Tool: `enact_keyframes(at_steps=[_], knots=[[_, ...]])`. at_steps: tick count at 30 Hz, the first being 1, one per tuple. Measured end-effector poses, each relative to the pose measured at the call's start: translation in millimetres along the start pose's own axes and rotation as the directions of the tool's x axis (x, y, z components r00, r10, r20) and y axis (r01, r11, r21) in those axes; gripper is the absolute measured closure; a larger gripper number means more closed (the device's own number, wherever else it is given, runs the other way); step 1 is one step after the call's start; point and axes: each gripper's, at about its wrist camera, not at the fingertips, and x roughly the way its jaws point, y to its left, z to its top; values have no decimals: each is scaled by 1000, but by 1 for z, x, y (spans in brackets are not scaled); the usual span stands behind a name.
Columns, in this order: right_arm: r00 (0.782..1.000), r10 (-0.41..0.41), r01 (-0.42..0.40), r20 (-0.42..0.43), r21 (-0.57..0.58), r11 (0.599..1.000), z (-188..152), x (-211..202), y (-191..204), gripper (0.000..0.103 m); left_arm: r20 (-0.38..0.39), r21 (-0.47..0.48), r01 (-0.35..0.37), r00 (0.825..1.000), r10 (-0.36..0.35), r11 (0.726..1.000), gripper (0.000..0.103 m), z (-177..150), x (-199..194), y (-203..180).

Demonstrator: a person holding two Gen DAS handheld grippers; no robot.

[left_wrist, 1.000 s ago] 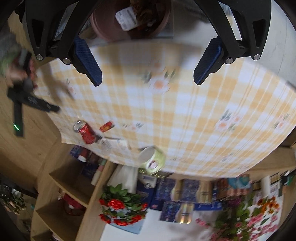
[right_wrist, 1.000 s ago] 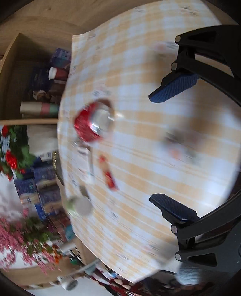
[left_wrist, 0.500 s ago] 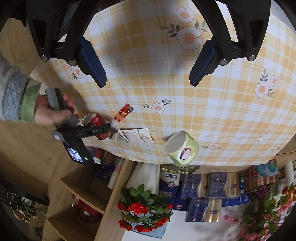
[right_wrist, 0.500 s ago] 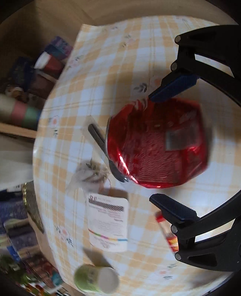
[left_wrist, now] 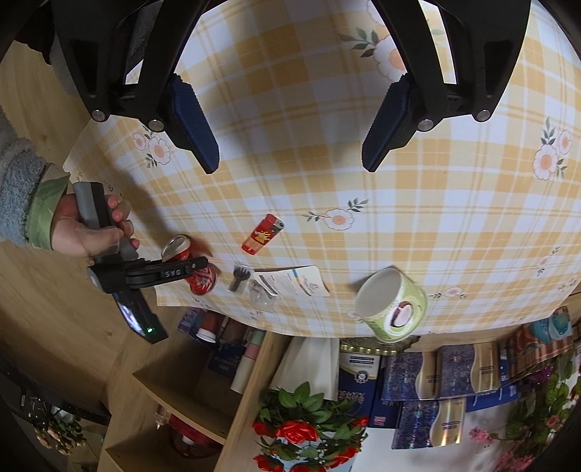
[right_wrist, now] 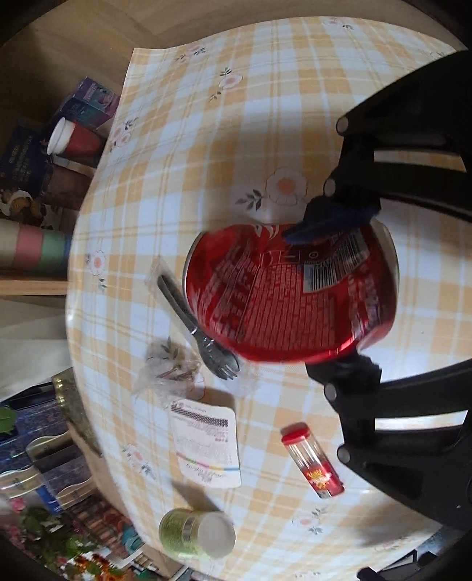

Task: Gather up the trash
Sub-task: 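Grasp the red chip tube with the left gripper while the right holds the can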

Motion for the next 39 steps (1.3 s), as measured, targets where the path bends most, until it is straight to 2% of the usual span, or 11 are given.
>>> enact_keyframes(at_steps=[6,11,20,23,27,31,34,39], knots=[[997,56,-59,59,50,997,-6,-23,-20,70,-27,45,15,1000,-14,999,28,7,12,-14],[987,110,-123,119,104,987,-17,-40,-40,75,-48,59,34,998,-31,998,32,12,24,-21],[937,217,-283,274,229,931,-52,-76,-72,84,-109,110,62,993,-50,992,46,36,74,-31],[922,246,-324,297,250,912,-66,-79,-76,85,-149,164,57,988,-32,985,51,46,101,-39],[918,256,-337,303,254,907,-79,-80,-76,88,-181,258,30,983,18,966,56,54,131,-53],[906,271,-362,324,266,893,-87,-85,-79,89,-190,284,14,981,42,959,56,60,148,-57],[907,267,-353,326,240,905,-91,-89,-75,89,-202,297,0,977,63,955,57,64,158,-57],[899,296,-375,322,217,901,-100,-97,-69,90,-212,308,-23,973,92,951,74,64,166,-57]])
